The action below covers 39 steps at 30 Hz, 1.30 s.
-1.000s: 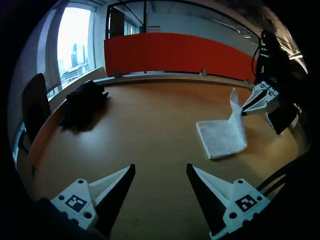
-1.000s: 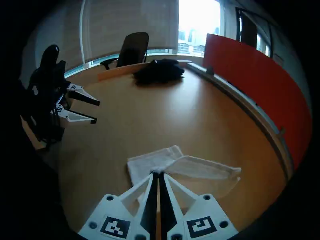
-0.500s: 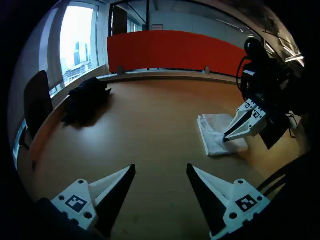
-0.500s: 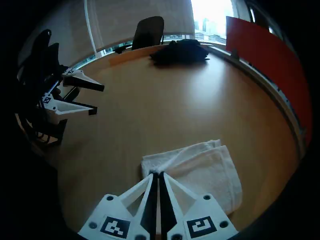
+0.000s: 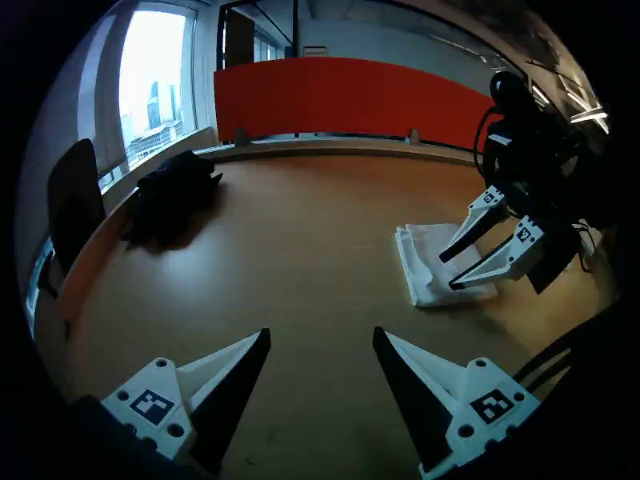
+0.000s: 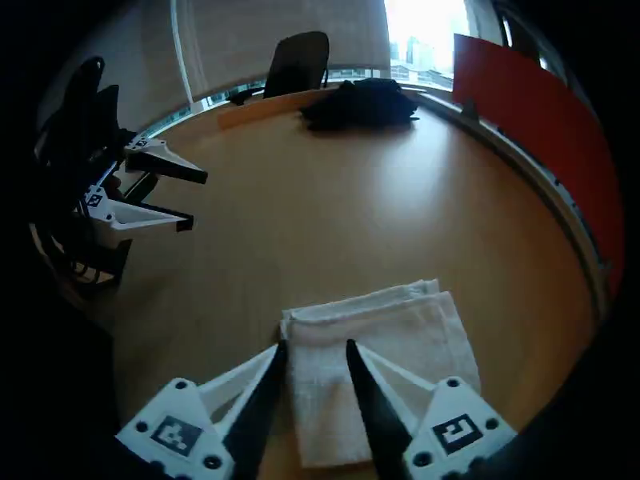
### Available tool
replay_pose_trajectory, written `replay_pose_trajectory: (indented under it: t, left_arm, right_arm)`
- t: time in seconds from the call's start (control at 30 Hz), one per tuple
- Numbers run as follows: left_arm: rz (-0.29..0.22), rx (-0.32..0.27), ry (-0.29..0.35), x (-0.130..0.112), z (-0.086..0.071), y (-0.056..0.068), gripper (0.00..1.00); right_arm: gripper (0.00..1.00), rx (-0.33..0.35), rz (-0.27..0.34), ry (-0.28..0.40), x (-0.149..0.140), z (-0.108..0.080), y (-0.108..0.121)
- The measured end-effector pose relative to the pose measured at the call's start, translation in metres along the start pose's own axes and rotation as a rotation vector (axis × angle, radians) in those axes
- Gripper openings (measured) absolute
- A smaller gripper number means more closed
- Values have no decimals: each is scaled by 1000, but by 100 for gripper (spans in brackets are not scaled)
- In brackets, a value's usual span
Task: Fold towel
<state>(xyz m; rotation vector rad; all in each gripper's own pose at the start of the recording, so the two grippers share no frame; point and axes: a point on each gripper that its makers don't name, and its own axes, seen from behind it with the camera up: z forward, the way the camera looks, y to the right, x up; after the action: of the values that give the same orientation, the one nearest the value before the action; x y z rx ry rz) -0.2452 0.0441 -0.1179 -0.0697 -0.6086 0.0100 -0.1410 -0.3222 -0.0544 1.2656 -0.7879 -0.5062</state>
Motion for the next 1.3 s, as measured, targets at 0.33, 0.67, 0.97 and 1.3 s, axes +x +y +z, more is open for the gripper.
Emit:
replay_pose_trajectory:
  t: [0.33,0.67,0.97,1.3]
  left_arm:
    - [-6,1,1,0,-1,0,95]
    - [-4,-1,6,2,-2,-1,95]
    - [3,1,1,-1,-3,-4,95]
    - [6,5,-3,-1,-2,-7,95]
  right_arm:
    - [75,-40,33,25,0,-8,5]
    - [75,-86,67,21,-16,-19,6]
    - [75,-144,115,16,-36,-31,5]
    - [75,-195,155,-3,-61,-43,-1]
